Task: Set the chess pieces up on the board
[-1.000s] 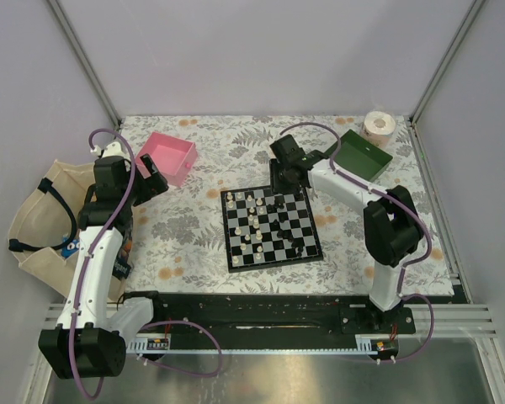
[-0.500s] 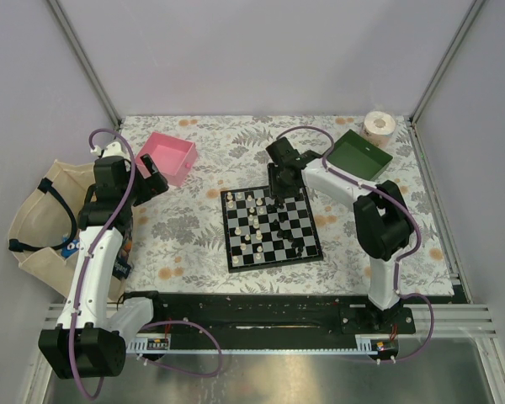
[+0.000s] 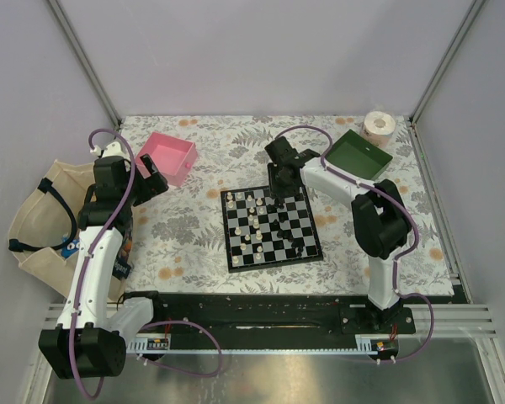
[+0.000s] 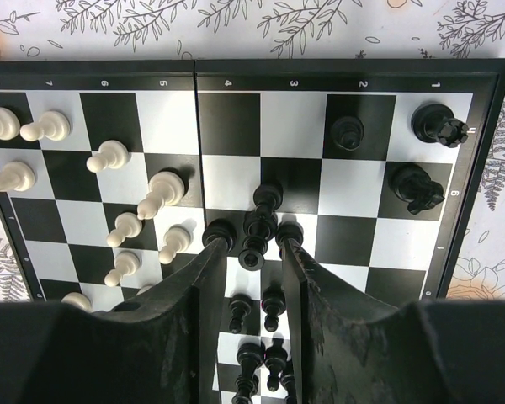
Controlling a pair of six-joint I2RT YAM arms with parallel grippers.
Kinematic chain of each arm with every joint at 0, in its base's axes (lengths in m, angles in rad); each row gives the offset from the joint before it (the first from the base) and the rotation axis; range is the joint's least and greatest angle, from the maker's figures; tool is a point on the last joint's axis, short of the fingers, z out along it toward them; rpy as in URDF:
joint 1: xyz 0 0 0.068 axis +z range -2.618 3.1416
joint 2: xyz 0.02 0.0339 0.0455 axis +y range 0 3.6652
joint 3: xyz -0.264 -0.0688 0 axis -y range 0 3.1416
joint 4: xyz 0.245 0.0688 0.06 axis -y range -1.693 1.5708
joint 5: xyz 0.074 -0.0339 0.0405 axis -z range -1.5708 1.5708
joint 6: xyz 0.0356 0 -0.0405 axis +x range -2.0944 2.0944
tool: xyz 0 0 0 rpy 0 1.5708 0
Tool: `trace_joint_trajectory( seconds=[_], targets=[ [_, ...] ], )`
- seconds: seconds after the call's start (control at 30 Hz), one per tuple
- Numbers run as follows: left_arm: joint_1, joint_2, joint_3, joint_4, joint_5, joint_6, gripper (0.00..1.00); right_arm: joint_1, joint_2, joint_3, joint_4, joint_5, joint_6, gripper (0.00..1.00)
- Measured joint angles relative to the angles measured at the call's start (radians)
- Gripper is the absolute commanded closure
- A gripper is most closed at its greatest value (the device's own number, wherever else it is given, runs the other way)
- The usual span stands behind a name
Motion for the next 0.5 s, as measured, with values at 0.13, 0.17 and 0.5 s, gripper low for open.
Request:
trace_joint_trajectory(
  seconds=[0.13, 0.17, 0.5],
  targets=[
    [0.0, 0.0, 0.0, 0.0, 0.0, 0.0, 0.01, 0.0, 0.004, 0.002, -0.003, 0.0, -0.002, 0.6],
    [0.0, 0.0, 0.0, 0.0, 0.0, 0.0, 0.01, 0.0, 0.006, 0.002, -0.003, 0.0, -0.003, 0.6],
    [0.0, 0.0, 0.0, 0.0, 0.002, 0.0, 0.01, 0.0, 0.027, 0.011, -0.02, -0.001, -0.003, 0.66]
  ],
)
